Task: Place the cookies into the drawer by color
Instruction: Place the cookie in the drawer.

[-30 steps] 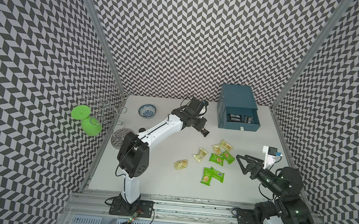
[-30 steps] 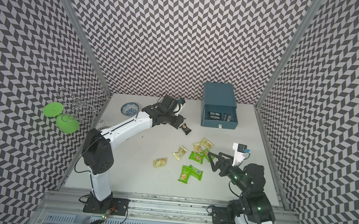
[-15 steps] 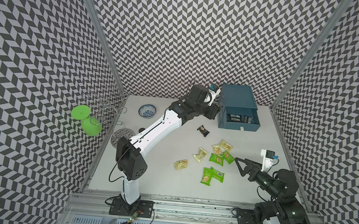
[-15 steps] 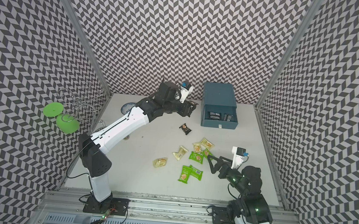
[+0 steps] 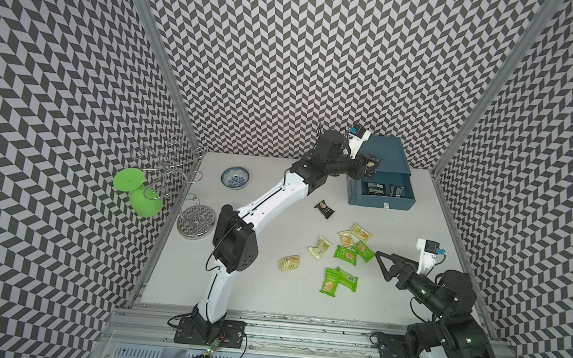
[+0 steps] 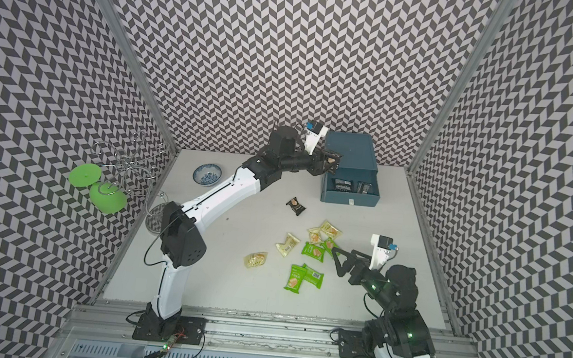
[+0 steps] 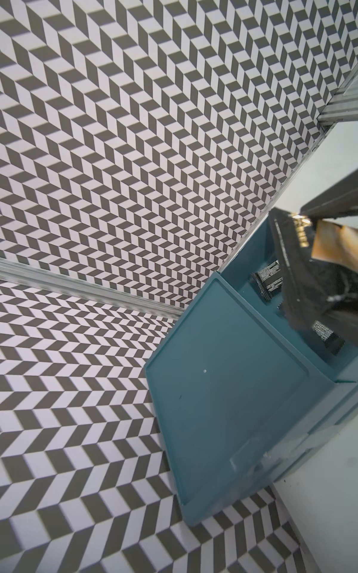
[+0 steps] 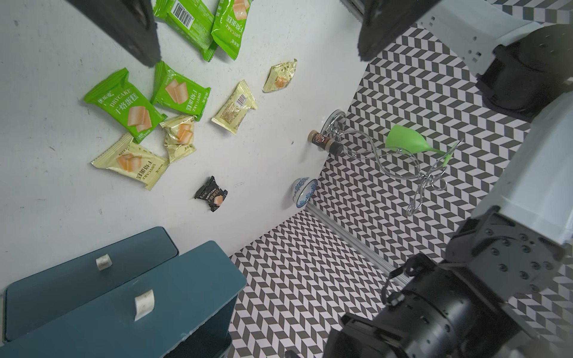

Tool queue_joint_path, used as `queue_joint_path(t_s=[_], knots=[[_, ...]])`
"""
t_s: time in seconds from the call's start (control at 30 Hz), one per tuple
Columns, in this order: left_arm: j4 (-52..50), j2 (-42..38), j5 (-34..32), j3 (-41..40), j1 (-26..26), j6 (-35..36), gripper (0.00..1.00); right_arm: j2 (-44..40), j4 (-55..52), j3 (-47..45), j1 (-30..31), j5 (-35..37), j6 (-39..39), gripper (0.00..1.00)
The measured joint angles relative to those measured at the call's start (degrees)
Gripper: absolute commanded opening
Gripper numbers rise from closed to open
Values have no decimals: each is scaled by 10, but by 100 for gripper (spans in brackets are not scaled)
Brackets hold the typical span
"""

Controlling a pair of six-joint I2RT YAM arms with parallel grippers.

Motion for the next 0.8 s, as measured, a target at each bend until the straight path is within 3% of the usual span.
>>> queue_joint_path(t_s=[0.27, 0.43, 0.67, 0.8], knots=[[17, 96, 8, 42, -8, -24, 46, 9, 1, 0, 0, 1, 0, 99], [20, 113, 2, 43, -12, -28, 47, 14, 0, 0, 0, 2, 0, 100], [17, 119, -56, 53, -36, 13, 61, 14, 0, 0, 0, 2, 0, 100], [15, 119, -89, 53, -54, 43, 63, 13, 0, 0, 0, 2, 0, 100]])
